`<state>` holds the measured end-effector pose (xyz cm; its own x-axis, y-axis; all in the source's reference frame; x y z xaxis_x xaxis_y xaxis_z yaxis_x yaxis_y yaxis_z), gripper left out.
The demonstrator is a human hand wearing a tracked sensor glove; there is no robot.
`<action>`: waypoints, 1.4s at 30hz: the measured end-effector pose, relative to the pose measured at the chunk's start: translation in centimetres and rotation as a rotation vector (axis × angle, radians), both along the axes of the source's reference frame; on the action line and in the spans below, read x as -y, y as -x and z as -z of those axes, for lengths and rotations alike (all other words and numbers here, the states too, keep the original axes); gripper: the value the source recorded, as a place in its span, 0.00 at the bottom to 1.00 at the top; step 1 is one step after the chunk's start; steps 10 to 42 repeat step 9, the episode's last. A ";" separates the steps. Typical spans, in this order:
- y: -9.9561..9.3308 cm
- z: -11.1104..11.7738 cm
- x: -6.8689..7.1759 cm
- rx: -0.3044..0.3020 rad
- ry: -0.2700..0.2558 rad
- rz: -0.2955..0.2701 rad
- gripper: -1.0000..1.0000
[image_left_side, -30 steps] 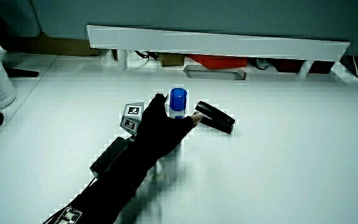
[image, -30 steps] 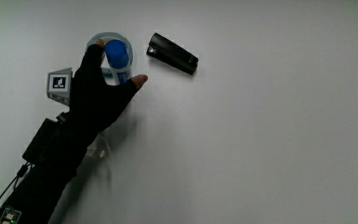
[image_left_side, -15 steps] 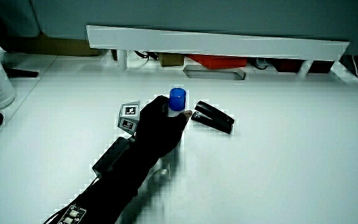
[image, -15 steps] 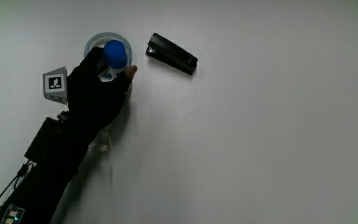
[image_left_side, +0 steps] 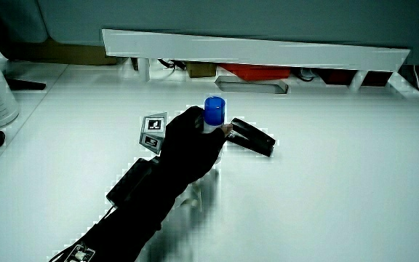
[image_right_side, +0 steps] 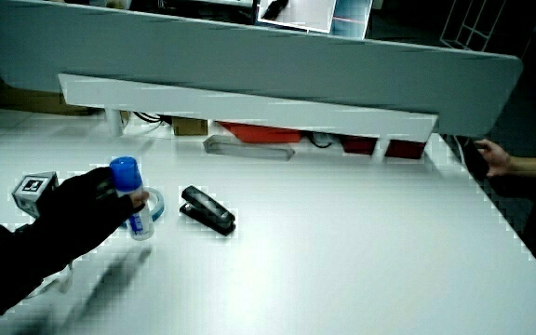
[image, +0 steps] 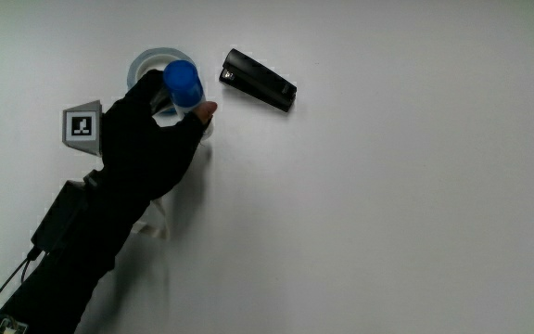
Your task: Pick glue
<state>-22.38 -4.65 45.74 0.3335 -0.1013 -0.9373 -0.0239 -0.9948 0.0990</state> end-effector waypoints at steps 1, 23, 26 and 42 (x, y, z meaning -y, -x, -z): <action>-0.3 0.4 -0.1 0.000 -0.017 -0.015 1.00; -3.9 3.5 -1.3 -0.105 -0.123 -0.175 1.00; -3.9 3.5 -1.3 -0.105 -0.123 -0.175 1.00; -3.9 3.5 -1.3 -0.105 -0.123 -0.175 1.00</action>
